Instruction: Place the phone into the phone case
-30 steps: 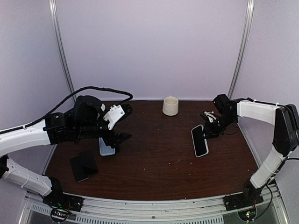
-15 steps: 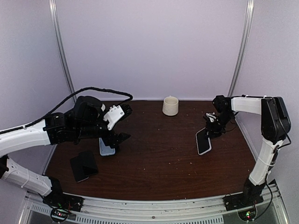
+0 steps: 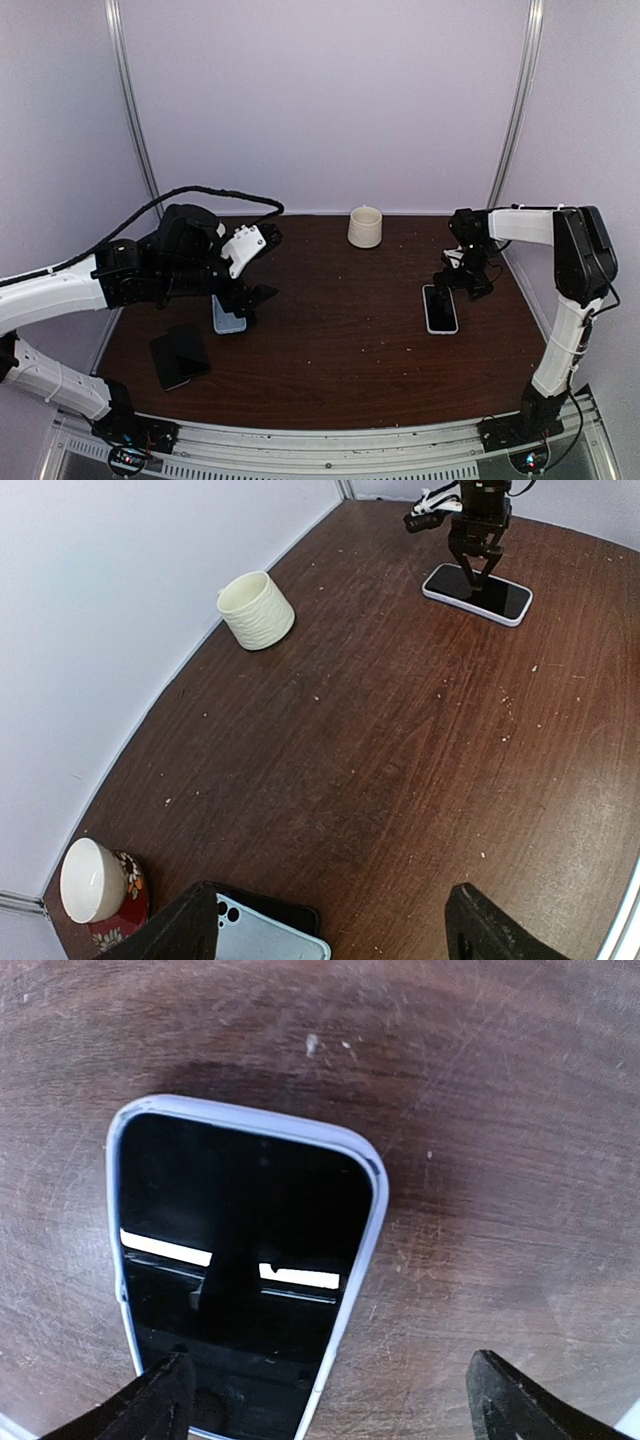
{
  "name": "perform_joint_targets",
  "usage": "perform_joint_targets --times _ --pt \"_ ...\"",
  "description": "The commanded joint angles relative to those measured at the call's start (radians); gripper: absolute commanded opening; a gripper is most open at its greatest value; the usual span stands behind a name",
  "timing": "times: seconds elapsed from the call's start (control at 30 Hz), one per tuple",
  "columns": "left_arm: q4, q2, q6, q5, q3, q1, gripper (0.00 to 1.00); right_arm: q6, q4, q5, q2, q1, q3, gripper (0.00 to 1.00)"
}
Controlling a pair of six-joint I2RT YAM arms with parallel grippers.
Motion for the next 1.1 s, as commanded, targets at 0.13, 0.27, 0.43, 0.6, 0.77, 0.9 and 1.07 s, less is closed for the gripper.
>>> perform_joint_targets --times 0.13,0.27,0.43,0.6,0.77,0.9,1.07 --pt "0.013 0.009 0.001 -0.010 0.034 0.007 0.83 0.168 0.069 0.249 -0.081 0.202 -0.016 0.99" --pt "0.011 0.008 0.003 -0.015 0.033 0.007 0.83 0.193 0.077 0.310 -0.064 0.304 -0.014 1.00" --pt "0.012 0.005 0.003 -0.015 0.033 0.007 0.83 0.201 0.020 0.434 -0.029 0.339 -0.030 1.00" --pt "0.011 0.010 0.004 -0.013 0.034 0.007 0.83 0.195 0.000 0.477 -0.019 0.339 -0.075 0.99" --pt "0.011 0.013 0.005 -0.013 0.034 0.007 0.83 0.187 -0.016 0.518 -0.013 0.339 -0.086 0.99" --pt "0.009 0.019 0.005 -0.018 0.034 0.007 0.83 0.183 -0.020 0.522 -0.020 0.340 -0.075 1.00" --pt "-0.015 0.065 -0.030 -0.076 0.054 0.015 0.88 0.163 0.005 0.464 -0.058 0.353 -0.050 0.99"
